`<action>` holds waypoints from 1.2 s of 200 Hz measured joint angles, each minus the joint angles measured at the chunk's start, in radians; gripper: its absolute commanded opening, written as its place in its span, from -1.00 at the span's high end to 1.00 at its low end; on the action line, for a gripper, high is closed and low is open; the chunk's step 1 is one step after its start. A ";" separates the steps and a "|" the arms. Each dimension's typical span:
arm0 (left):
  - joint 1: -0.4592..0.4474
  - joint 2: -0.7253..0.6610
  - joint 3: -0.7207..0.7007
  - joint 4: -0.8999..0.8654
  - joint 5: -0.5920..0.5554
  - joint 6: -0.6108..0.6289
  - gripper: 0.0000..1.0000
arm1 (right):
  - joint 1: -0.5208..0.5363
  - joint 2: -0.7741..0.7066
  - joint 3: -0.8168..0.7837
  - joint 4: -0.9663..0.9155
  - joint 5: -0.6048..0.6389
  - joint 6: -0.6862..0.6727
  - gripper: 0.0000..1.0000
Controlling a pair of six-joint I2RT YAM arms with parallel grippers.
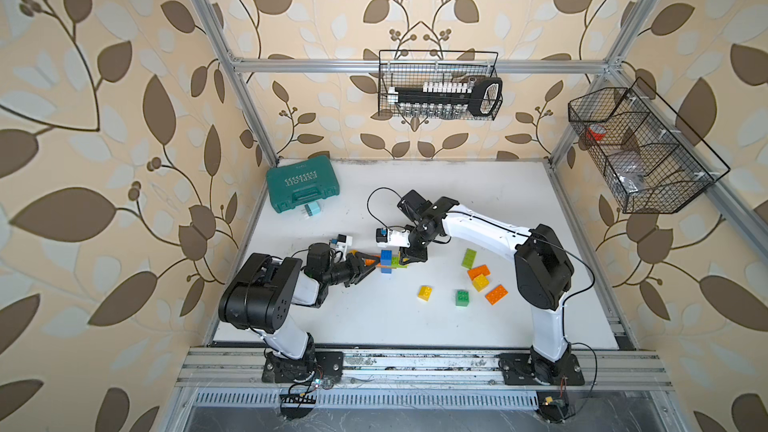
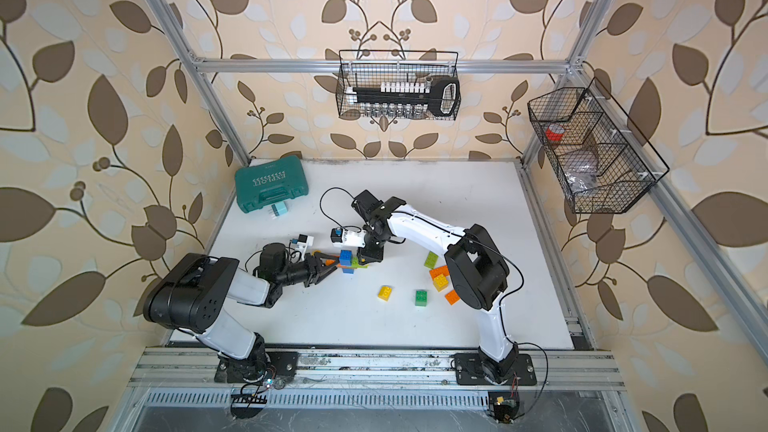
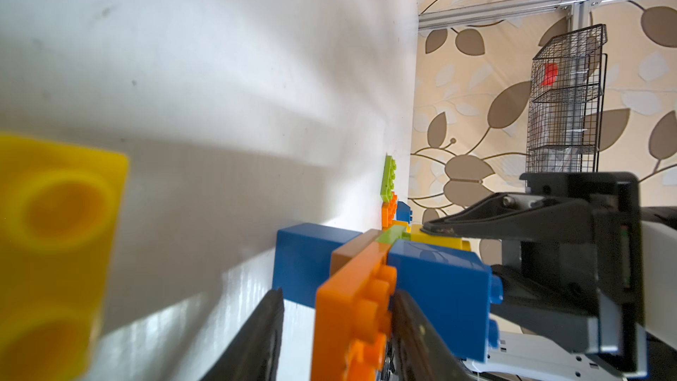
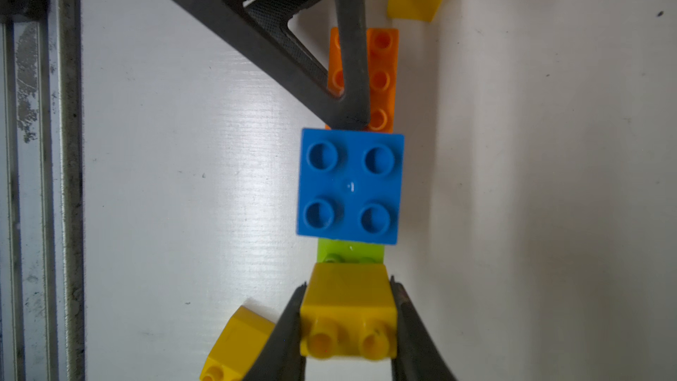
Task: Assemble a fork with lego
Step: Assemble the lego brick with the lego brick.
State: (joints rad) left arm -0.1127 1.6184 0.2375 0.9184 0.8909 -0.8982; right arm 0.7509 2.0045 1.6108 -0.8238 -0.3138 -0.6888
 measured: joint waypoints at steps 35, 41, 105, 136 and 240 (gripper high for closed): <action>0.001 0.036 -0.002 0.064 0.008 -0.019 0.02 | 0.008 0.002 0.000 0.003 0.006 0.000 0.47; 0.001 0.040 -0.003 0.071 0.009 -0.022 0.02 | 0.009 0.002 0.000 0.002 0.008 0.000 0.47; 0.000 0.043 -0.006 0.081 0.020 -0.026 0.03 | 0.017 0.002 0.000 0.007 0.054 0.020 0.48; 0.001 0.018 -0.010 0.056 0.016 -0.021 0.04 | 0.023 -0.012 -0.031 0.054 0.069 0.040 0.48; 0.023 -0.016 -0.005 -0.034 0.018 0.021 0.09 | 0.032 -0.047 -0.085 0.106 0.063 0.040 0.48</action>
State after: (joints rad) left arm -0.0902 1.6020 0.2325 0.8841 0.9089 -0.8776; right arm 0.7830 1.9572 1.5261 -0.7177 -0.2512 -0.6491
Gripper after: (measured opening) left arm 0.458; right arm 0.325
